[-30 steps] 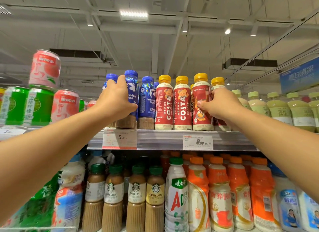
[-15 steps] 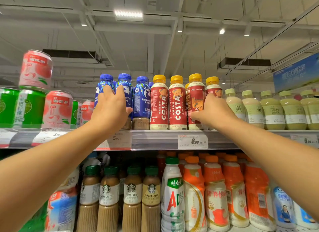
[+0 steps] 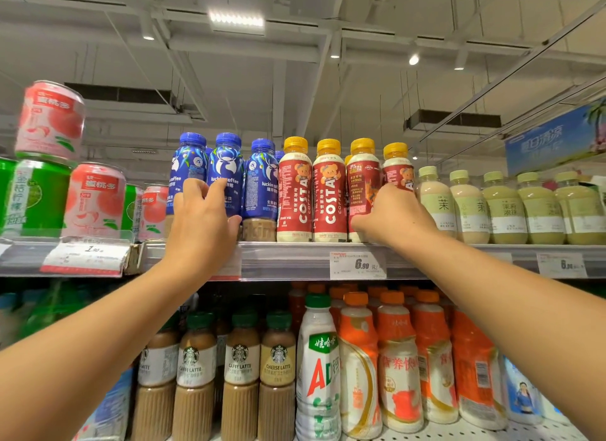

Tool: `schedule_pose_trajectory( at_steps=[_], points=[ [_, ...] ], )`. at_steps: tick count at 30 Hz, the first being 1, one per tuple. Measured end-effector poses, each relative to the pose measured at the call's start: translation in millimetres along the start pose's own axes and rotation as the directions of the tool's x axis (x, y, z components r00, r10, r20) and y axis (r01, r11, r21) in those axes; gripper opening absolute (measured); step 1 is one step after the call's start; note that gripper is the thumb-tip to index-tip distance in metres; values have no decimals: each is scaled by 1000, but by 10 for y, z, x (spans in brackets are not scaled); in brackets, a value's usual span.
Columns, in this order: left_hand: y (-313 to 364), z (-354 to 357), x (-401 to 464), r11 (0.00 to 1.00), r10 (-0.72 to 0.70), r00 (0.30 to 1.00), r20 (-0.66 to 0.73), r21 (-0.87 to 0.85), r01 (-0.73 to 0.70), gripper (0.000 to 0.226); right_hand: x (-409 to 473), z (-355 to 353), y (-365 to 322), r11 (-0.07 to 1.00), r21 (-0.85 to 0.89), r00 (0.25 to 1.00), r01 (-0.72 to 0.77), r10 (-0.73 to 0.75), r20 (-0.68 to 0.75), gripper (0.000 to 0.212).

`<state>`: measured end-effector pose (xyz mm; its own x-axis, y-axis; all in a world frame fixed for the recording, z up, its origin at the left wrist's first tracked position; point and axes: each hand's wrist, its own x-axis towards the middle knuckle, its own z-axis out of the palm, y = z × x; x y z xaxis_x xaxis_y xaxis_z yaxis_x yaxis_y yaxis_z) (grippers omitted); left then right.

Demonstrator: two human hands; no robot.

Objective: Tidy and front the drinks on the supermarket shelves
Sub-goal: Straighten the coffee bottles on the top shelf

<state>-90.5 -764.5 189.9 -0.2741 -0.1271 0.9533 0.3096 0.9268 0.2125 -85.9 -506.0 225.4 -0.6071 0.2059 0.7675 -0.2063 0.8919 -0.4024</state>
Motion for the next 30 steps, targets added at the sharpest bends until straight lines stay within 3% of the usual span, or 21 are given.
schedule_pose_trajectory(
  at_steps=[3,5,9,14,17,20,24,25,28,30],
  points=[
    [-4,1,3,1000,-6,1000,5,1,6,62,-33,20,-37,998,-63,1000,11,-12,-20,73],
    [-3,-2,-3,1000,-6,1000,8,-2,6,62,-44,25,-36,994,-102,999,24,-27,-33,75],
    [-5,-11,-13,1000,-11,1000,11,1,11,63,-48,28,-26,997,-81,999,-12,10,-33,62],
    [-4,1,-9,1000,-12,1000,9,-2,12,62,-9,28,-48,985,116,991,-128,122,60,35],
    [-17,15,-11,1000,-13,1000,7,-2,13,63,-5,-9,-52,970,177,984,-168,155,87,34],
    [-24,23,-8,1000,-13,1000,-1,-7,13,62,-41,-30,-39,968,179,984,-174,166,58,42],
    [-31,30,-2,1000,-17,1000,-1,-13,17,62,-105,-17,-19,974,139,984,-177,176,24,79],
    [-33,31,-2,1000,-19,1000,-1,-15,19,62,-109,-9,-13,972,157,984,-175,169,51,78],
    [-35,33,-2,1000,-20,1000,-1,-16,20,62,-99,2,29,961,224,986,-162,148,77,39],
    [-31,34,1,1000,-22,1000,1,-17,22,62,-87,12,49,962,223,987,-158,150,55,32]
  ],
)
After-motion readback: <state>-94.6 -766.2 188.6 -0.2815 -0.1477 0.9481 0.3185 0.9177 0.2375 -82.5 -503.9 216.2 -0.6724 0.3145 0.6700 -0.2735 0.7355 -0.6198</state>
